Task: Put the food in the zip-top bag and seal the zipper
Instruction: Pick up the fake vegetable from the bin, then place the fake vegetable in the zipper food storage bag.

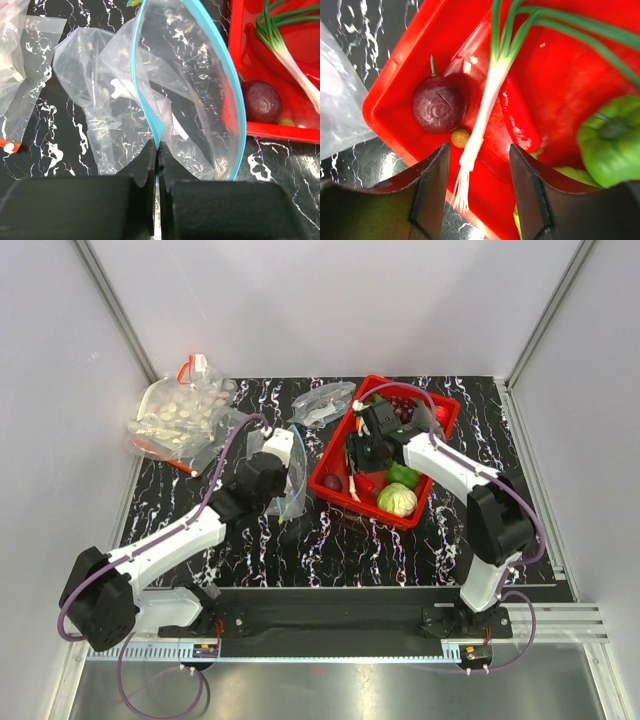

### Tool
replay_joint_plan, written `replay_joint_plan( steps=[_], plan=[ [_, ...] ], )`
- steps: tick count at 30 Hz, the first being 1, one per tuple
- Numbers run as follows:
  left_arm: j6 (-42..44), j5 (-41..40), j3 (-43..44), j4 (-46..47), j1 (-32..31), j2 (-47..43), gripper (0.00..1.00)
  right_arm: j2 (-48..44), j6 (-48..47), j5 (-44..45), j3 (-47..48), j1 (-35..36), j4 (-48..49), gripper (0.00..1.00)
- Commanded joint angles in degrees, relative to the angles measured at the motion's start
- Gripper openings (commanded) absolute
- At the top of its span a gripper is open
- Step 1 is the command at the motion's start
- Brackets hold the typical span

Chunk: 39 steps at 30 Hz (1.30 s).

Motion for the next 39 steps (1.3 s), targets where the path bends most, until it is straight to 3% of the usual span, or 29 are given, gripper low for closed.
replay_joint_plan(
  steps=[1, 9, 12, 13, 14, 22, 29, 33, 39],
  plan=[
    [-1.89, -2.16, 3.02, 2.22, 0.06, 0.38, 0.0, 2.8, 1.07, -5.66, 2.0, 0.26, 0.73, 0.57],
    [-1.89, -3.66, 3.9, 2.48, 0.06, 0.46, 0.0, 6.42, 4.06, -8.84, 0.5, 0.43, 3.02, 0.49],
    [-1.8, -2.96, 5.83, 0.64, 0.06, 1.25, 0.0, 6.5, 4.23, -9.2, -0.47, 0.7, 2.59, 0.24],
    [-1.8, -2.52, 7.14, -0.93, 0.06, 1.78, 0.0, 6.07, 4.24, -8.68, -0.82, 0.7, 2.15, 0.04],
    [-1.8, -2.08, 7.93, -1.99, 0.06, 2.13, 0.0, 5.45, 4.24, -8.5, -1.17, 0.78, 1.98, 0.0],
    [-3.38, 1.88, 20.85, -20.34, -0.03, 8.89, 0.0, -11.94, 0.82, -4.98, -6.52, 1.14, 1.19, 0.0],
    [-3.03, 8.02, 28.15, -28.0, -0.03, 14.52, 0.0, -23.72, -2.0, -3.58, -10.92, 6.14, 1.88, 0.0],
    [-3.82, 11.37, 29.83, -28.81, 0.06, 15.41, 0.0, -27.86, -1.66, -5.06, -12.42, 8.52, 4.52, 0.0],
    [-5.66, 15.15, 25.79, -22.49, -0.03, 11.98, 0.0, -23.57, 0.1, -9.54, -11.28, 11.59, 6.28, 0.0]
  ],
)
